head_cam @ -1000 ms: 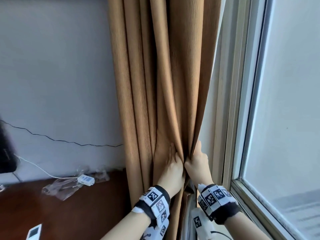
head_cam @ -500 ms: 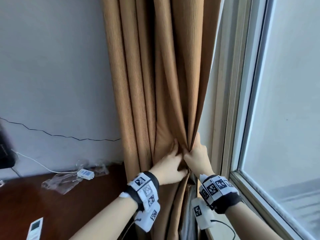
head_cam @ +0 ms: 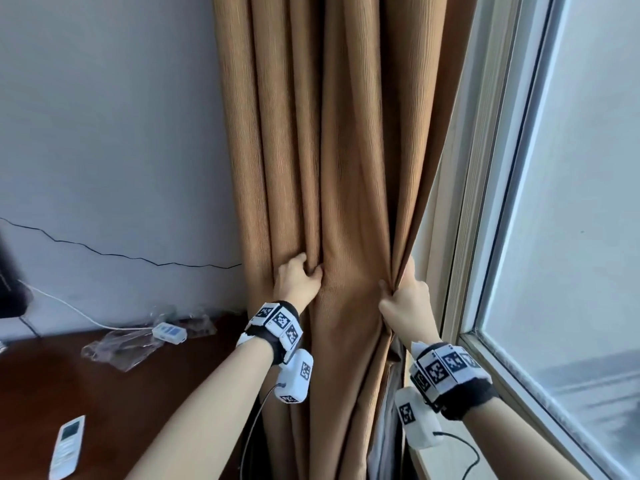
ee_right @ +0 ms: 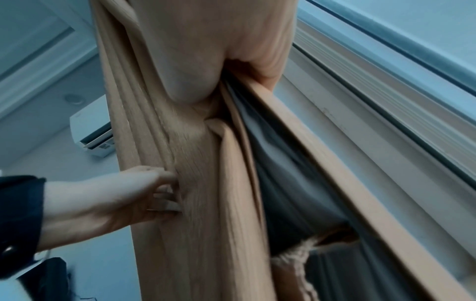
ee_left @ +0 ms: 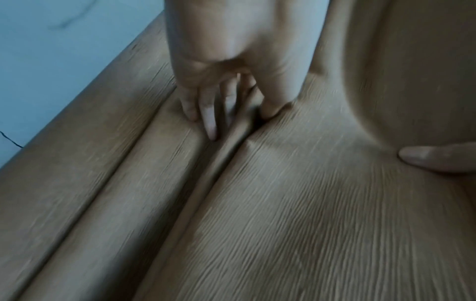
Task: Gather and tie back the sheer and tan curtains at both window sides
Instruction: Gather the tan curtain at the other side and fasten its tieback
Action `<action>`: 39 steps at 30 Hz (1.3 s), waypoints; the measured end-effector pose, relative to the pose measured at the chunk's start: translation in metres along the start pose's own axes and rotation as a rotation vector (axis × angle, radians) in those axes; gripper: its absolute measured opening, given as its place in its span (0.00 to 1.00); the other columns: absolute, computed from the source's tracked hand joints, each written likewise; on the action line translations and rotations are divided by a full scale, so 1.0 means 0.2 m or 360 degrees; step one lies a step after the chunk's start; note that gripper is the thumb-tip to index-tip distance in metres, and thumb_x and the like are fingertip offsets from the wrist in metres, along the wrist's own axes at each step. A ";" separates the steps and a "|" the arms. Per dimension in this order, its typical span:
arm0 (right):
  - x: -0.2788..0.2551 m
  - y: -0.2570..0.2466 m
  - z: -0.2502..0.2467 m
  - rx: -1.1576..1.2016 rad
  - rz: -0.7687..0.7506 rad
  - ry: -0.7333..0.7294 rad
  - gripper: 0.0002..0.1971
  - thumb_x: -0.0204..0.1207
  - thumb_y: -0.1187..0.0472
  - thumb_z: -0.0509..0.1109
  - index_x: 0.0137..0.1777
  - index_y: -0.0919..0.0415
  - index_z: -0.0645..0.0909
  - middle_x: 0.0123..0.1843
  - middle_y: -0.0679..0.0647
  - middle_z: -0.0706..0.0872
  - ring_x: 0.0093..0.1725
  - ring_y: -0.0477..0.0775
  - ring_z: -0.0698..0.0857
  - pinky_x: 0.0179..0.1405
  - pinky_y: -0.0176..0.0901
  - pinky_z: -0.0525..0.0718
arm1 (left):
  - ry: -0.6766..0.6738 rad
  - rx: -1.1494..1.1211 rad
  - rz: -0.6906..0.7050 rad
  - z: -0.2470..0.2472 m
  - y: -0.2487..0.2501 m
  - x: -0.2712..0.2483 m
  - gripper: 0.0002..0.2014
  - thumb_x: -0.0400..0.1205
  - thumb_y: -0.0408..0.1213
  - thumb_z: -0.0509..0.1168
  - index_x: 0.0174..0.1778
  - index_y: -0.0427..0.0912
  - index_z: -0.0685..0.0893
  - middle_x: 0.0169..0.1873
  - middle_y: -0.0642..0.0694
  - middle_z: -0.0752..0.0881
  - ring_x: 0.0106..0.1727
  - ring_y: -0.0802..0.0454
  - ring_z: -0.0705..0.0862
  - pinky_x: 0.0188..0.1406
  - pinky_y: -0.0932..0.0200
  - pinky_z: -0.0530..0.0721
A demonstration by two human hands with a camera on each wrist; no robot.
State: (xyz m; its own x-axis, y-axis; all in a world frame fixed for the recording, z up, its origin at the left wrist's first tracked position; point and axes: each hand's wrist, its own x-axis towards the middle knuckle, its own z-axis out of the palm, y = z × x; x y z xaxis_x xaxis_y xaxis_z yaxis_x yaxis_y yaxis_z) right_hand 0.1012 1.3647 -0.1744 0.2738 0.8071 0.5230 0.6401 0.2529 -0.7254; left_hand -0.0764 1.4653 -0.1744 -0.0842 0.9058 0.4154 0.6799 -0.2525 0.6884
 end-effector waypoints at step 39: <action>0.04 0.00 0.08 0.0321 0.0127 -0.0022 0.30 0.71 0.55 0.76 0.70 0.51 0.67 0.56 0.56 0.86 0.58 0.60 0.85 0.58 0.49 0.83 | -0.0761 0.0042 0.0678 0.14 0.12 -0.34 0.20 0.77 0.36 0.66 0.66 0.43 0.79 0.64 0.47 0.78 0.65 0.47 0.79 0.68 0.54 0.76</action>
State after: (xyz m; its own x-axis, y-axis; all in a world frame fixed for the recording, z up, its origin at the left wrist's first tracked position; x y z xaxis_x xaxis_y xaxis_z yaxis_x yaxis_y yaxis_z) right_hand 0.0916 1.3808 -0.1778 0.3072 0.8357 0.4552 0.4597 0.2886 -0.8399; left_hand -0.0340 1.4083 -0.2032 0.5271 0.7814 0.3340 0.6005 -0.6207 0.5042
